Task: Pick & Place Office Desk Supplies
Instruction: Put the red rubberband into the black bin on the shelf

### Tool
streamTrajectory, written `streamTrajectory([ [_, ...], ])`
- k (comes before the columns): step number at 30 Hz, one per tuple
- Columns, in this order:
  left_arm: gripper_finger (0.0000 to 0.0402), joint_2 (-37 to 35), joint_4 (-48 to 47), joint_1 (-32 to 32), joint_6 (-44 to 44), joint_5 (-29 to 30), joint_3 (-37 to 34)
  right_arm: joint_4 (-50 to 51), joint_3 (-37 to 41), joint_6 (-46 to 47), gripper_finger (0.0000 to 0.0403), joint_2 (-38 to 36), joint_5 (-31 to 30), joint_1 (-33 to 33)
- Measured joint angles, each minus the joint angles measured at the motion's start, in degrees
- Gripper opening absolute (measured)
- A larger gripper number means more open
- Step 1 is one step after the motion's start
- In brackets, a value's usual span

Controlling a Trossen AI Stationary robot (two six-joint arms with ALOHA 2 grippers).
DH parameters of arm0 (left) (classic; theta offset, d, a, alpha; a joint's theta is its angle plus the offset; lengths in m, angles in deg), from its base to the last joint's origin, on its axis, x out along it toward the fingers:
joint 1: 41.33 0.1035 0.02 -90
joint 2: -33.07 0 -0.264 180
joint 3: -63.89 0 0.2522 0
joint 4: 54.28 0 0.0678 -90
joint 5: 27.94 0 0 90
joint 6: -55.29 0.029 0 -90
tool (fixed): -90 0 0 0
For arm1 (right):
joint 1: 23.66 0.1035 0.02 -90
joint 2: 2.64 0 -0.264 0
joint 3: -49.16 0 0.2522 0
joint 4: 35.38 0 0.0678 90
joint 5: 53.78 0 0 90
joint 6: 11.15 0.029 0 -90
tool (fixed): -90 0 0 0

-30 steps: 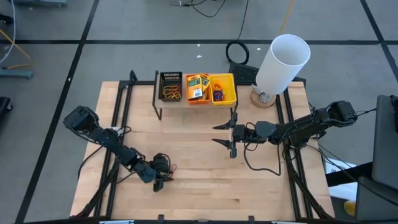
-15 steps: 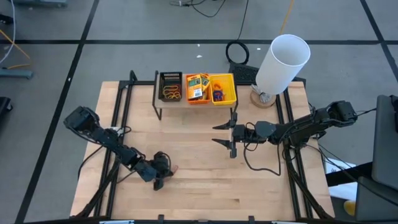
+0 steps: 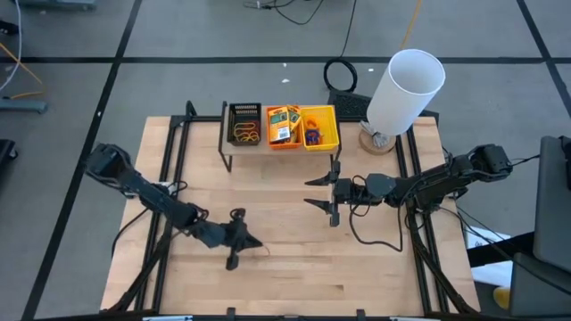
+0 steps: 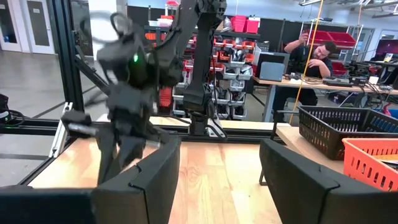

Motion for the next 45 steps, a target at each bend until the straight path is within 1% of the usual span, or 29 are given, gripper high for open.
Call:
streamTrajectory([
  [3, 0.0000, -2.71, -2.75, 0.78, 4.25, 0.29, 2.68, 0.08, 0.00, 0.00, 0.0212, 0.00, 0.00, 0.00],
  [5, 0.0000, -4.11, -6.45, 1.39, 6.21, 0.90, 4.89, 0.12, 0.00, 0.00, 0.0212, 0.00, 0.00, 0.00],
  [12, 0.0000, -9.38, -20.67, 2.93, 13.65, 9.46, 13.21, 0.12, 0.00, -0.09, 0.0212, 0.00, 0.00, 0.00],
  [14, 0.0000, -10.53, -23.13, 3.57, 15.99, 11.86, 15.45, 0.12, 0.00, -0.10, 0.0212, 0.00, 0.00, 0.00],
  [16, 0.0000, -11.52, -26.49, 4.46, 17.02, 12.21, 17.61, 0.16, 0.00, -0.10, 0.0212, 0.00, 0.00, 0.00],
  [18, 0.0000, -12.11, -30.79, 5.27, 15.68, 10.06, 18.83, 0.42, 0.00, -0.13, 0.0212, 0.00, 0.00, 0.00],
  [21, 0.0001, -11.46, -35.41, 6.61, 11.80, 3.43, 18.92, 0.80, 0.00, -0.18, 0.0212, 0.00, 0.00, 0.00],
  [22, 0.0001, -10.43, -36.51, 7.04, 10.46, 1.11, 18.92, 0.86, 0.00, -0.20, 0.0212, 0.00, 0.00, 0.00],
  [25, 0.0006, -5.73, -37.82, 7.52, 8.98, -3.42, 18.59, 0.96, 0.00, -0.20, 0.0212, -0.01, 0.00, -0.02],
  [28, 0.0024, 0.19, -34.98, 7.56, 9.80, -8.42, 18.56, 0.87, 0.00, -0.22, 0.0212, 0.00, 0.00, -0.02],
  [30, 0.0042, 4.22, -33.41, 7.60, 10.04, -11.11, 18.57, 0.67, 0.00, -0.20, 0.0212, -0.01, 0.00, -0.02],
  [32, 0.0065, 8.17, -30.55, 8.06, 7.83, -13.56, 18.57, 0.77, 0.00, -0.22, 0.0212, -0.02, 0.00, -0.04],
  [36, 0.0116, 13.71, -27.38, 9.86, 3.92, -17.01, 18.56, 1.23, 0.00, -0.20, 0.0212, -0.02, 0.00, -0.04],
  [40, 0.0168, 16.80, -23.91, 11.48, 2.65, -19.69, 18.55, 1.36, 0.00, -0.20, 0.0212, -0.02, -0.02, -0.04],
  [45, 0.0220, 17.91, -20.07, 12.15, 3.18, -19.01, 18.59, 1.41, 0.00, -0.22, 0.0212, -0.02, -0.02, -0.04],
])
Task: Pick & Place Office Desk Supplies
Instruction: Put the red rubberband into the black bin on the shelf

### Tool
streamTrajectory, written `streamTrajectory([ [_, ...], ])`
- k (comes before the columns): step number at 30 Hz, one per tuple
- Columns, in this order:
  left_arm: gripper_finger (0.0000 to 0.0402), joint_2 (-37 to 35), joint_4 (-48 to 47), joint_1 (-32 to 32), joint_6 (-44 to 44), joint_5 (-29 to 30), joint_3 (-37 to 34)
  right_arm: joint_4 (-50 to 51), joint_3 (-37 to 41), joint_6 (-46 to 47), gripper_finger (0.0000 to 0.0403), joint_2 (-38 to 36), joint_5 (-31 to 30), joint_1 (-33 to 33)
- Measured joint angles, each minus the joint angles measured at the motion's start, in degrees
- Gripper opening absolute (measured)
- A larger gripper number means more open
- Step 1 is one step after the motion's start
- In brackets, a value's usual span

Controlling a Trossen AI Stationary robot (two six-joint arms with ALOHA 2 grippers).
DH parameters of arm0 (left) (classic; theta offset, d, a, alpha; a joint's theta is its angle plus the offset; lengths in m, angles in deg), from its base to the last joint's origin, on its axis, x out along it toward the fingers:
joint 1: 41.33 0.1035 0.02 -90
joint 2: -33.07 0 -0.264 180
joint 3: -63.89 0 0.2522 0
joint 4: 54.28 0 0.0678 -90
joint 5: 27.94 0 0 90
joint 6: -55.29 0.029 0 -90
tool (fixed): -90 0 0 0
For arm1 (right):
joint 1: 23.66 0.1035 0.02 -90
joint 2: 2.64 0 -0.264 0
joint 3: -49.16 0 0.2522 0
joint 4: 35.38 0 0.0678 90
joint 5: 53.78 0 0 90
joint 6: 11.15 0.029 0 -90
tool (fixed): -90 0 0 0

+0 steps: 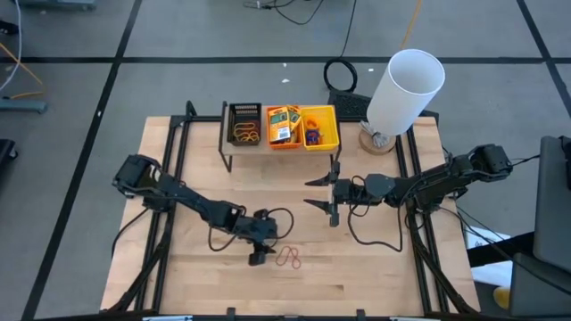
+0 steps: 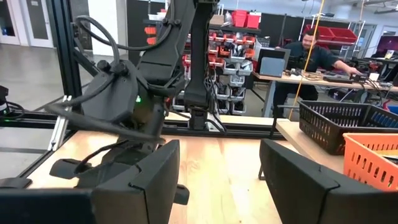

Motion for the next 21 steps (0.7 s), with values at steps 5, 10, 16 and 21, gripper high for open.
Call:
streamTrajectory([
  [5, 0.0247, -0.04, 2.70, -0.02, 0.26, 2.45, 0.00, 0.22, 0.00, 0.01, 0.0212, 0.00, 0.00, 0.00],
  [10, 0.0252, 0.38, 5.35, -0.02, 0.76, 3.00, 0.02, 0.20, 0.00, 0.00, 0.0212, 0.00, 0.00, 0.00],
  [16, 0.0251, 2.99, 9.55, -0.39, 1.32, 2.61, 0.00, 0.20, 0.00, -0.99, 0.0212, 0.00, -0.13, 0.00],
  [21, 0.0251, 6.58, 14.04, -0.39, 1.68, 1.88, -0.01, 0.28, 0.04, -1.10, 0.0212, 0.00, -0.20, 0.00],
])
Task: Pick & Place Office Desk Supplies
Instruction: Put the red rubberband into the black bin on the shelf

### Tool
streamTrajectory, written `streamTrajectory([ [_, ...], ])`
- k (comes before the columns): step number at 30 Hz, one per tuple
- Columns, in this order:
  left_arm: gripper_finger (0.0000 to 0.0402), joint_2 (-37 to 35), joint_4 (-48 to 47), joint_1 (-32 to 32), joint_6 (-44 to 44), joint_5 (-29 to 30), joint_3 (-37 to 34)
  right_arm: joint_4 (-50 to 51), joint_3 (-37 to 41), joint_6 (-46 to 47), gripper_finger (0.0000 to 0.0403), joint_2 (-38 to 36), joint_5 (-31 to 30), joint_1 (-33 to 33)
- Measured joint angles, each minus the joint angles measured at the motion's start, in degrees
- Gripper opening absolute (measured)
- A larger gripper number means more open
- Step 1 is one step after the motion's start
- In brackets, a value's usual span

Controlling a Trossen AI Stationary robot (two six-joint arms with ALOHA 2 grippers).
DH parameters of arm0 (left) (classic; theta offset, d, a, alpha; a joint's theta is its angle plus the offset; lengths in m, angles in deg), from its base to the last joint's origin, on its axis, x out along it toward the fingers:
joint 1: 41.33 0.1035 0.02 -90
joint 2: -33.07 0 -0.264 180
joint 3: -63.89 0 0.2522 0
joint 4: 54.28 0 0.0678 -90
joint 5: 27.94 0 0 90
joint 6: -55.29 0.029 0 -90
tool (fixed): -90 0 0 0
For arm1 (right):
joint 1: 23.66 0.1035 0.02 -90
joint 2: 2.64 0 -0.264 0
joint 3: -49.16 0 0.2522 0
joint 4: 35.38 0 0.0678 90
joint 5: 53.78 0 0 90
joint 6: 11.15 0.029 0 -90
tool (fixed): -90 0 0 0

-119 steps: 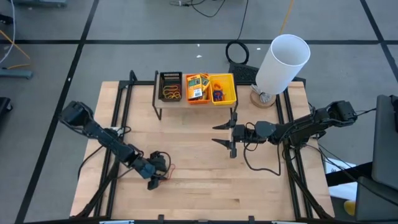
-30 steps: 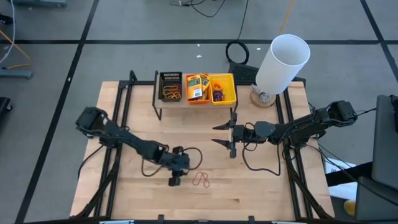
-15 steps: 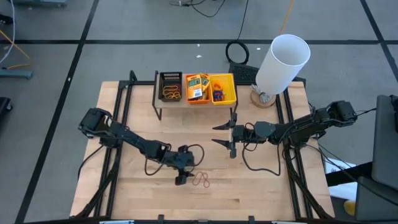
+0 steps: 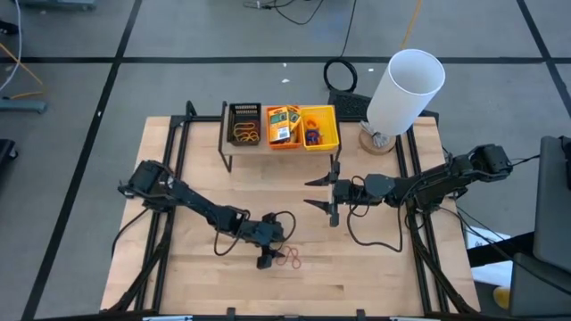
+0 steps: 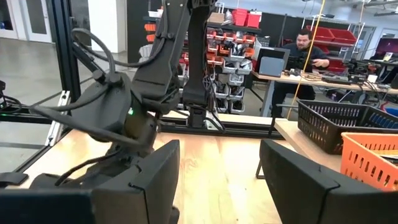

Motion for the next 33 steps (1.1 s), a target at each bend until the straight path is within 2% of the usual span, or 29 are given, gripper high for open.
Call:
streamTrajectory([
  [11, 0.0250, 2.68, 4.24, -0.58, -0.45, -0.14, -0.02, 0.02, 0.00, 0.02, 0.0212, 0.00, -0.02, -0.01],
  [18, 0.0250, 6.99, 10.66, -1.10, -0.76, 0.39, 0.07, 0.22, 0.00, 0.02, 0.0212, 0.00, -0.04, -0.02],
  [25, 0.0249, 8.44, 10.58, -1.15, -1.78, 1.04, 0.31, 0.35, 0.00, 0.02, 0.0212, 0.00, -0.20, -0.02],
  [29, 0.0211, 8.48, 10.02, -1.45, -0.11, 1.72, 0.31, 0.35, 0.00, 0.03, 0.0212, 0.00, -0.22, -0.02],
  [33, 0.0125, 8.46, 7.23, -1.49, 0.09, 2.39, 0.40, 0.35, 0.00, 0.04, 0.0212, 0.00, -0.22, -0.02],
])
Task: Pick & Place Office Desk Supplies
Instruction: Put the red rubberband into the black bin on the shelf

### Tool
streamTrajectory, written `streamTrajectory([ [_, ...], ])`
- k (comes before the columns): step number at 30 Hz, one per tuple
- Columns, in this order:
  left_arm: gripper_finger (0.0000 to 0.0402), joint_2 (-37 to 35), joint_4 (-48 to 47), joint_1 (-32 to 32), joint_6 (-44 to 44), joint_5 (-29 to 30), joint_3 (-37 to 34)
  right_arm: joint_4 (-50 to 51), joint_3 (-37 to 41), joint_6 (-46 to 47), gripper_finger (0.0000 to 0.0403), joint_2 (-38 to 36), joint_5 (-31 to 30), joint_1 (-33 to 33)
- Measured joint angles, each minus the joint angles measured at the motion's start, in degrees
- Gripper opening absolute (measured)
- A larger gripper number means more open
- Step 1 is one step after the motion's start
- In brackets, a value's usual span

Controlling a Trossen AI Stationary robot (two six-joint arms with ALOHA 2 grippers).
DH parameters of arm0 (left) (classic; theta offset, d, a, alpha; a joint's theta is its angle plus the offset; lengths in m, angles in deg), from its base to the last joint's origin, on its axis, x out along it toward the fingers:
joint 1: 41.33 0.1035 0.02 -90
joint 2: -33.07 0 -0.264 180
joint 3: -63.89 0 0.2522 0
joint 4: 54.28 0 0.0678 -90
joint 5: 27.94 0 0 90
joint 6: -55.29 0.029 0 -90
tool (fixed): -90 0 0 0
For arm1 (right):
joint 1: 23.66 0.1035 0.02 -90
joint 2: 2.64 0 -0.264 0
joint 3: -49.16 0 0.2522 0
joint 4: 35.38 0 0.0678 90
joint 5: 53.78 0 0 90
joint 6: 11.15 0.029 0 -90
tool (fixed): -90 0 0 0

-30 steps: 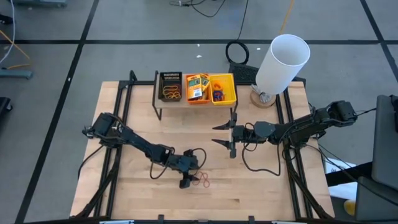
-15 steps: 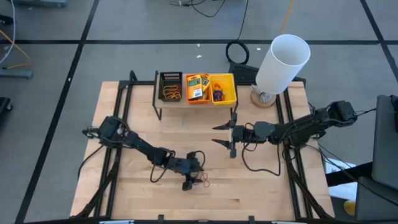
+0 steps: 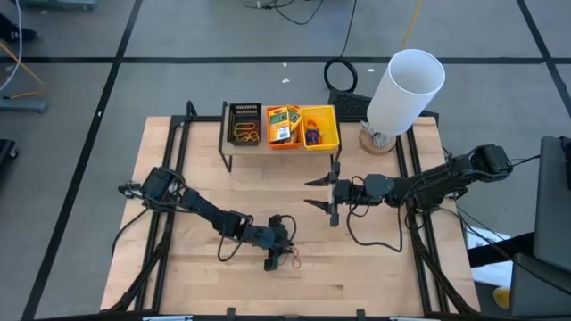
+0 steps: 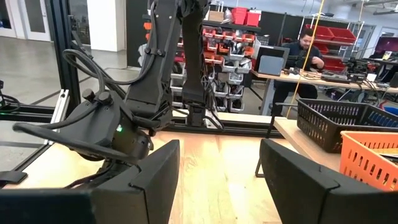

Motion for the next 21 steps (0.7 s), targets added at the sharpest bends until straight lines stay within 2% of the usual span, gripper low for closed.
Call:
streamTrajectory([
  [3, 0.0039, 0.02, -1.37, 0.13, -0.12, 0.04, -0.01, 0.00, 0.00, 0.00, 0.0212, 0.00, 0.00, 0.01],
  [5, 0.0013, 0.05, -1.52, 0.06, -0.15, 0.51, -0.09, 0.00, 0.00, 0.00, 0.0212, 0.00, -0.01, 0.00],
  [13, 0.0001, -1.48, 4.30, 0.70, 5.23, -2.21, -0.40, -0.01, 0.00, -0.02, 0.0212, 0.00, -0.02, 0.00],
  [16, 0.0000, -4.62, 4.37, 0.90, 6.63, -4.32, -0.59, 0.00, 0.00, -0.09, 0.0212, 0.00, -0.02, 0.00],
  [21, 0.0000, -12.93, 3.00, 0.83, 9.09, -2.84, -0.44, 0.00, 0.00, -0.22, 0.0212, 0.00, -0.02, 0.00],
])
